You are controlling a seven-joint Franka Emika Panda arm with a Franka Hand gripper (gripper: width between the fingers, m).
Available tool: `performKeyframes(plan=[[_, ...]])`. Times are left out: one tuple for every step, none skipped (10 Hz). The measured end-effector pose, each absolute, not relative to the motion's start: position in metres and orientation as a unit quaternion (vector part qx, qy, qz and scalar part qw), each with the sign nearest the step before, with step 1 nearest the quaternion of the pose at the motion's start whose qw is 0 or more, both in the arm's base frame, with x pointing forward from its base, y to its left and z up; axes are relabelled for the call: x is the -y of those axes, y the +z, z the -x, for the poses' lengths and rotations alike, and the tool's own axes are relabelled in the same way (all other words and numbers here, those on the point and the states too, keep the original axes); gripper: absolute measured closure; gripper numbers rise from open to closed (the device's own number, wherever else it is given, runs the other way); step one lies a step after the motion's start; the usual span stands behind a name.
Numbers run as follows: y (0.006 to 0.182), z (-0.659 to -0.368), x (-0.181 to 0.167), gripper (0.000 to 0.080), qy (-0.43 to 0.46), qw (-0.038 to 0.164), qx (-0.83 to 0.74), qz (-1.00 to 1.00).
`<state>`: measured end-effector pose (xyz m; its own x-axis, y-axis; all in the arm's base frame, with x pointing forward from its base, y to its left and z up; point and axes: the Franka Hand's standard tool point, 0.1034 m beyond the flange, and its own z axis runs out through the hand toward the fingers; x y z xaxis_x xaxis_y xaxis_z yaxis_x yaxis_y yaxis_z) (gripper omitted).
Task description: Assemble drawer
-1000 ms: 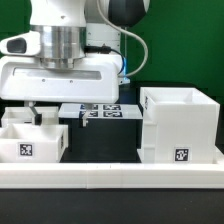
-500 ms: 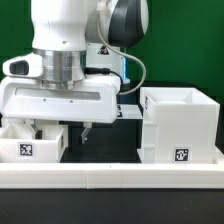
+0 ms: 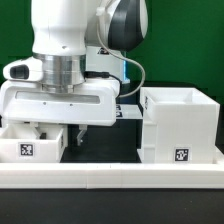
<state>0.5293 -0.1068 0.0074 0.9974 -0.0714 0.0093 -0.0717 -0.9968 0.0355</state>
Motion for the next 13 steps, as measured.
performKeyframes(plan=[[0.007, -0.529, 0.107, 0.0354, 0.004, 0.018, 0.036, -0.999], [0.007, -0.529, 0.107, 0.0537, 0.004, 0.018, 0.036, -0.999], [0.007, -0.530, 0.102, 0.0684, 0.004, 0.016, 0.032, -0.999], [0.007, -0.530, 0.100, 0.0684, 0.004, 0.015, 0.031, -0.999], [0.007, -0.530, 0.100, 0.0759, 0.004, 0.015, 0.031, -0.999], [0.007, -0.530, 0.100, 0.0759, 0.004, 0.015, 0.031, -0.999], [0.007, -0.530, 0.100, 0.0759, 0.004, 0.015, 0.031, -0.999], [0.007, -0.530, 0.100, 0.0759, 0.004, 0.015, 0.031, -0.999], [0.007, -0.530, 0.100, 0.0759, 0.004, 0.015, 0.031, -0.999], [0.014, -0.532, 0.095, 0.0759, 0.003, 0.011, 0.028, -1.000], [0.025, -0.535, 0.088, 0.0758, 0.003, 0.005, 0.022, -1.000], [0.033, -0.536, 0.080, 0.0758, 0.000, 0.000, 0.004, -1.000], [0.042, -0.538, 0.073, 0.0758, 0.002, -0.004, -0.011, -1.000]])
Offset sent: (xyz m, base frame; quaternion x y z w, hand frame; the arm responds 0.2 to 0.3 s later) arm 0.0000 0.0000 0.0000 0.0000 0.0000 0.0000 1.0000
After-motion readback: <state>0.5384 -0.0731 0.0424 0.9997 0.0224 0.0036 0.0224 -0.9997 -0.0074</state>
